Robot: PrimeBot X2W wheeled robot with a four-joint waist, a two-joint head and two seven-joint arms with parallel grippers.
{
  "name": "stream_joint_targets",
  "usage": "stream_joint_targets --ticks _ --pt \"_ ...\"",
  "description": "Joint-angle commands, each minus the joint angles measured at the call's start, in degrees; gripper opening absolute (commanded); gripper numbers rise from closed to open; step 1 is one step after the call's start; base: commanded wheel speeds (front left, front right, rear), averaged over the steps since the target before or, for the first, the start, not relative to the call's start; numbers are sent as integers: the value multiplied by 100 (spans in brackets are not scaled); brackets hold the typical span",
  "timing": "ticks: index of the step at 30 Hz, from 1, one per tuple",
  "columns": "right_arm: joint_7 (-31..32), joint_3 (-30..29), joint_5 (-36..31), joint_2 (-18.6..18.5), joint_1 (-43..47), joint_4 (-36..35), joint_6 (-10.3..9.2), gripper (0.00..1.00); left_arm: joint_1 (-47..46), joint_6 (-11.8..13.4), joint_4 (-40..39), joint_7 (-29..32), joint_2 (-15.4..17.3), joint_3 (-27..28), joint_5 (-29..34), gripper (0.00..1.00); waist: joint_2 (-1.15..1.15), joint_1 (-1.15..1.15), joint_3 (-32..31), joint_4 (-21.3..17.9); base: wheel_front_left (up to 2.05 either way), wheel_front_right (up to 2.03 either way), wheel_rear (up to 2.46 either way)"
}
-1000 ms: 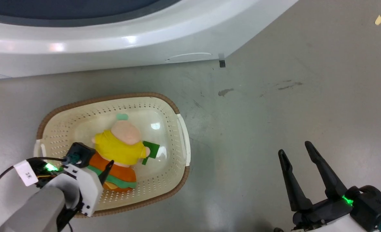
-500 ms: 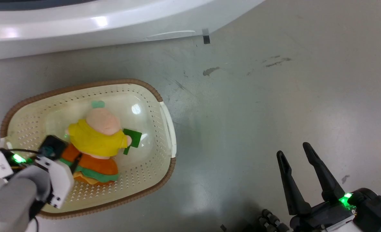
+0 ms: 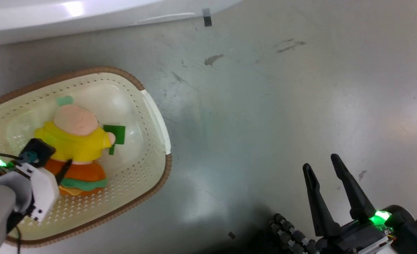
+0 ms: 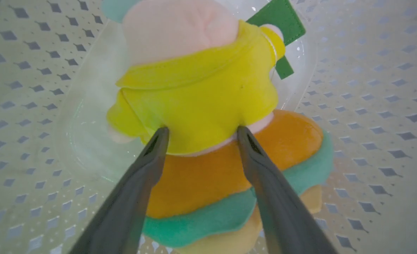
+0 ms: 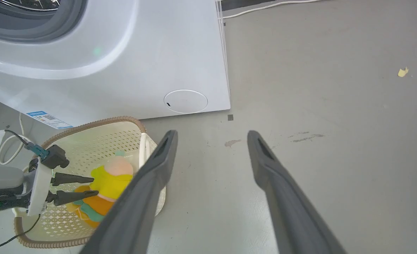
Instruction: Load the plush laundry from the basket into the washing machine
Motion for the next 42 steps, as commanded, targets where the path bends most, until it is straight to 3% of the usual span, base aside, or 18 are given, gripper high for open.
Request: stream_joint_targets --ticks 1,10,11,12,21,35,42 --pt "-74 59 105 -2 55 -57 -5 100 -209 -25 122 -55 158 -202 -33 100 0 0 106 -113 0 0 0" --pt "-170 171 269 -3 53 -81 -5 100 -504 -75 376 -35 272 -670 -247 100 0 0 315 -320 0 0 0" --pt "-174 173 274 -3 61 -89 -5 100 -504 -77 359 -10 273 -690 -233 9 0 0 327 -333 0 0 0" --pt "-174 167 275 -3 67 -92 -5 100 -467 -77 308 45 270 -691 -201 0 0 0 322 -340 0 0 0" --pt "-174 -60 257 -3 25 179 -5 100 -293 -77 320 62 58 -691 -175 0 0 0 -157 -181 0 0 0" --pt "-174 -772 -159 -3 -137 976 -5 100 201 -77 458 -448 -1335 -678 -353 0 0 0 -2339 566 0 0 0" --pt "-174 -976 -358 -3 -104 1309 -5 100 462 15 383 -620 -1626 -282 -540 0 0 0 -3185 901 0 0 0"
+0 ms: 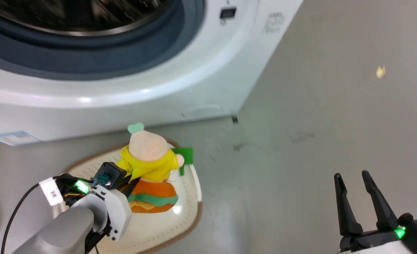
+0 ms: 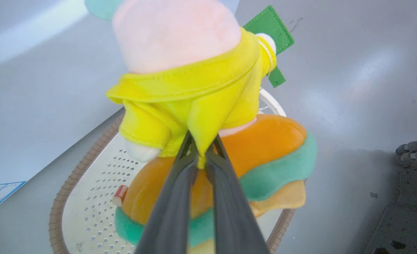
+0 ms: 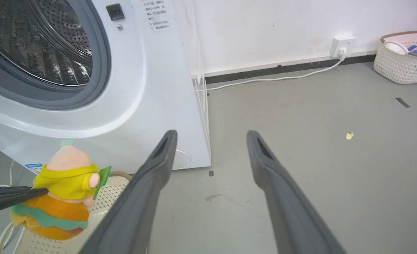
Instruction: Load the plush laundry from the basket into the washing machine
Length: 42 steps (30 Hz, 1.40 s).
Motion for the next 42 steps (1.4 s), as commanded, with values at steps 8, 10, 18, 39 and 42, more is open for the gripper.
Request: stream_joint_targets --ticks 8,10,18,39,42 --pt "-23 -62 -125 -1 56 168 -5 100 914 607 -1329 -70 253 1564 135 0 0 2 -1176 537 0 0 0" --pt "-23 -72 -131 -1 73 181 -5 100 1177 753 -1784 -71 340 2060 265 0 0 2 -1248 558 0 0 0" --pt "-23 32 -132 -1 88 144 -5 100 2063 960 -3383 -71 538 3903 785 0 0 2 -1210 484 0 0 0" --pt "-23 694 103 -1 67 -579 -5 100 -638 338 -2713 895 1014 4881 706 0 0 2 806 -409 0 0 0" --pt "-23 854 131 -1 119 -664 -5 100 -1125 314 -2380 1099 1046 4867 750 0 0 2 961 -618 0 0 0"
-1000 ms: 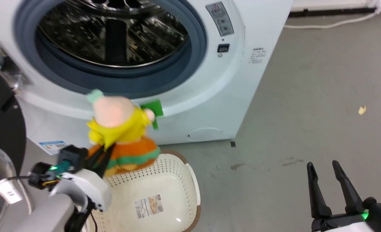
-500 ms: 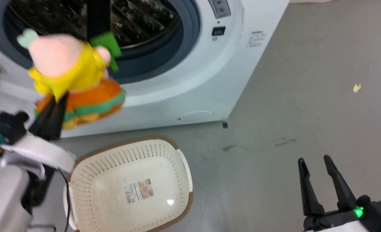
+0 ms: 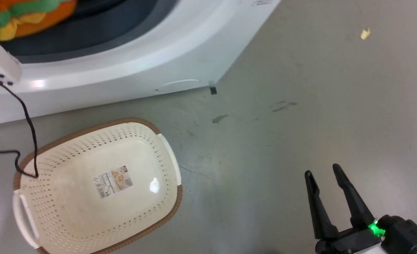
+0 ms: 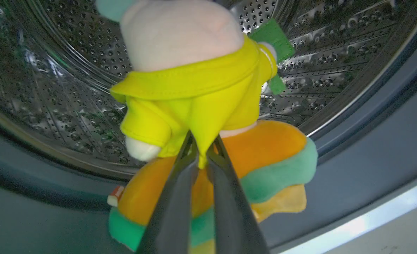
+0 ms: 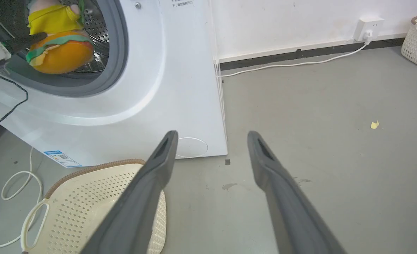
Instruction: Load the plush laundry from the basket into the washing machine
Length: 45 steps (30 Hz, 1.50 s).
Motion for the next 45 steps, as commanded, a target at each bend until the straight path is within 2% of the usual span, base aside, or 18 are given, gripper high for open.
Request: stream_joint_targets --ticks 1,13,20,24,41,42,45 --pt "-21 76 56 -4 104 -85 -5 100 -369 -62 149 89 35 12 48 0 0 -2 308 -368 0 0 0" --pt "-21 357 105 -4 369 -286 -5 100 -1476 -112 713 550 114 -257 395 0 0 -2 503 -711 0 0 0" --pt "-21 456 100 -4 398 -343 -5 100 -1747 -89 930 678 68 -343 452 0 0 -2 554 -771 0 0 0" --pt "-21 529 80 -4 411 -365 -5 100 -1884 -40 1028 533 74 -335 513 0 0 -2 571 -821 0 0 0" --pt "-21 690 139 -4 462 -501 -5 100 -2145 -181 1194 672 249 -604 645 0 0 -2 765 -974 0 0 0" --pt "-21 680 146 -4 455 -499 -5 100 -2145 -172 1197 651 250 -626 673 100 0 -2 765 -966 0 0 0" --pt "-21 642 142 -4 414 -474 -5 100 -2108 -140 1235 545 215 -654 695 100 0 -2 707 -924 0 0 0"
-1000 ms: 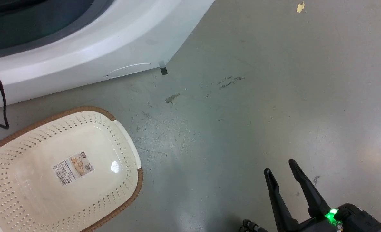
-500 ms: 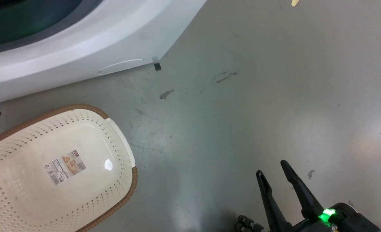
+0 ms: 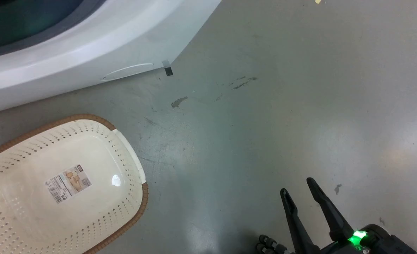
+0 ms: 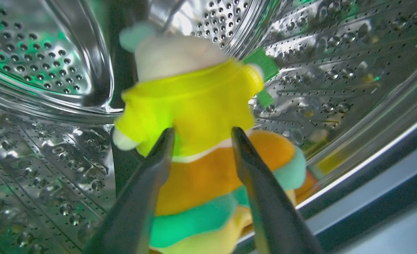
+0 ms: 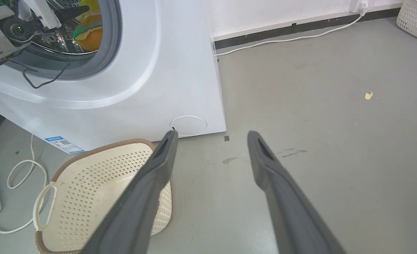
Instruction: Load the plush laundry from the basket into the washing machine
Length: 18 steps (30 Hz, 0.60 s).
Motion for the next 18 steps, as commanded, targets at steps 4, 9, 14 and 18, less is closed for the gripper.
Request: stream_joint_targets --ticks 4,9,14,18 --pt "-20 -146 -8 -1 -81 18 -5 100 56 17 105 -210 -121 -91 19 100 0 0 -208 144 0 0 0" --pt "-20 -389 -79 -1 -249 123 -5 100 373 -22 326 -467 -417 -237 -33 100 0 0 -594 415 0 0 0" --pt "-20 -765 -196 -1 -428 292 -5 100 854 -64 584 -895 -843 -405 -109 100 0 0 -1161 818 0 0 0" --pt "-20 -1022 -375 -1 -562 504 -5 100 1295 -104 770 -1264 -1216 -564 -165 100 0 0 -1686 1191 0 0 0"
